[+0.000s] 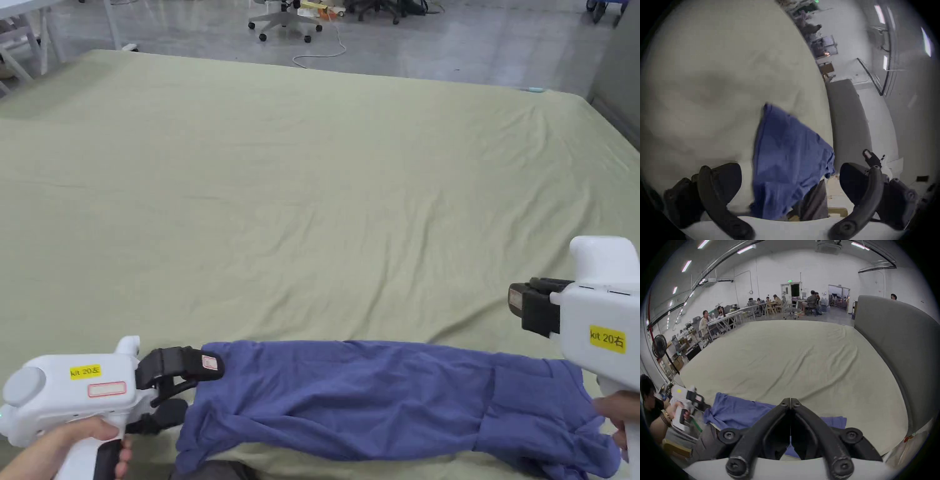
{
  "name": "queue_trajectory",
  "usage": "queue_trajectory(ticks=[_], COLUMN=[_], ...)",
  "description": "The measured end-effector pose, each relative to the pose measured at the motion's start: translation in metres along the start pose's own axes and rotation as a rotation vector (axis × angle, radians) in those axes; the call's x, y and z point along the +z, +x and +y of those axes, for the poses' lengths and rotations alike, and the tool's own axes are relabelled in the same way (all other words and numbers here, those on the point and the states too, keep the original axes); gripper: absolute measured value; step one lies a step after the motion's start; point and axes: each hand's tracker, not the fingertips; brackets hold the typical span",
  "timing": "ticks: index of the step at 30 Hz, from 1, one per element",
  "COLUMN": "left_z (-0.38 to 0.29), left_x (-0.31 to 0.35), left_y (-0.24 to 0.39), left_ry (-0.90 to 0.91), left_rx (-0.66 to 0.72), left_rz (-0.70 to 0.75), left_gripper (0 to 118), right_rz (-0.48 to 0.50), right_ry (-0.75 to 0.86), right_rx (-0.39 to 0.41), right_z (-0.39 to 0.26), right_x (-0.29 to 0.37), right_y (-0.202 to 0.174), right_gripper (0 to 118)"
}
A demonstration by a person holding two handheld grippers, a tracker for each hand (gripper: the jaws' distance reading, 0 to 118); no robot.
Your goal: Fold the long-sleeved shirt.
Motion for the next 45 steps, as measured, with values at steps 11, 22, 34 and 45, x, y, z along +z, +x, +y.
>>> queue_trajectory(ticks=[11, 22, 34, 45], left_z=[0.022, 0.043, 0.04, -0.041], left_x=[-0.095, 0.035, 0.075, -0.161], left_y=[0.047, 0.065, 0.105, 0.258], left_ry=[-0.08, 0.113, 0.11, -0.288], left_rx=[-0.308, -0.334, -0.276, -0.477], left_rz=[0.167, 0.177, 0.137, -0.071], left_gripper=[4, 3, 3, 3], right_rz=[0.011, 0.021, 0.042, 0.026], right_ry=[-0.001, -0.016, -0.025, 0.02], right_rx=[-0.027, -0.08, -0.082, -0.131], right_z=[-0.015, -0.023, -0.028, -0.041], right_x=[0.012, 0.014, 0.012, 0.028], right_y=[-0.013, -0.003, -0.002, 0.023], right_gripper=[0, 0, 0, 0])
